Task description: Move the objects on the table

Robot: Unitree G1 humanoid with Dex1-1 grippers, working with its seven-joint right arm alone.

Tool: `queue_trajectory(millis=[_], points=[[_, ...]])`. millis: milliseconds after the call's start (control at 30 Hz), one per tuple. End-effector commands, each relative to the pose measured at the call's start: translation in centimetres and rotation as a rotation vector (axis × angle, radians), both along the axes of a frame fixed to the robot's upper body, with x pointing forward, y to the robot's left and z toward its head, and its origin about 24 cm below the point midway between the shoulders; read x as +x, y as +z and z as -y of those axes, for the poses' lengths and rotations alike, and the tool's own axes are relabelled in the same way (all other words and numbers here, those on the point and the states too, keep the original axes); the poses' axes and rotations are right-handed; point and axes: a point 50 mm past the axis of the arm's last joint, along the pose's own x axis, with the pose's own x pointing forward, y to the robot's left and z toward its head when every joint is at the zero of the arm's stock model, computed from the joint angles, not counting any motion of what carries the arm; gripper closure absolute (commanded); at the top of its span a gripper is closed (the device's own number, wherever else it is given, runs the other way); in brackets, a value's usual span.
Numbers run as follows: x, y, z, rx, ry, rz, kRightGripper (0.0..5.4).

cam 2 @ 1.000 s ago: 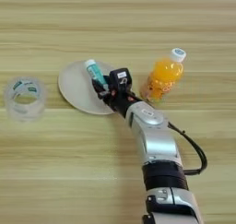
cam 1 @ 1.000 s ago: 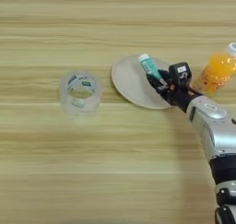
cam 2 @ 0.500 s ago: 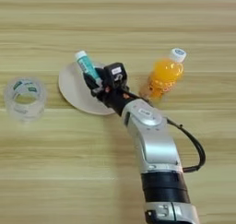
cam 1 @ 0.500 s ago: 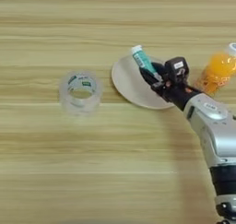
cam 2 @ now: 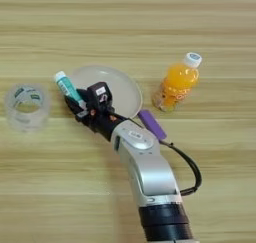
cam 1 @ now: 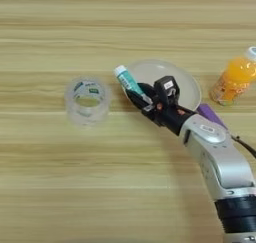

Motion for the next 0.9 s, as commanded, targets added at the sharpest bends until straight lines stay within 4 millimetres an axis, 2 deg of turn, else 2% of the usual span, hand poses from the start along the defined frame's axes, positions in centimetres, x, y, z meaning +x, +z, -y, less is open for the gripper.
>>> queue_trajectory(millis=[33,400,600,900], points=[[0.5,1.8,-1.0,-0.005,0.036,0.088,3.73],[0.2,0.5,-1.8,-0.022,0.060,0.042,3.73],[0.4,-0.1,-1.4,-0.085,0.041,0.043,3.73],[0.7,-0.3,-1.4,-0.085,0.029,0.039,3.73]])
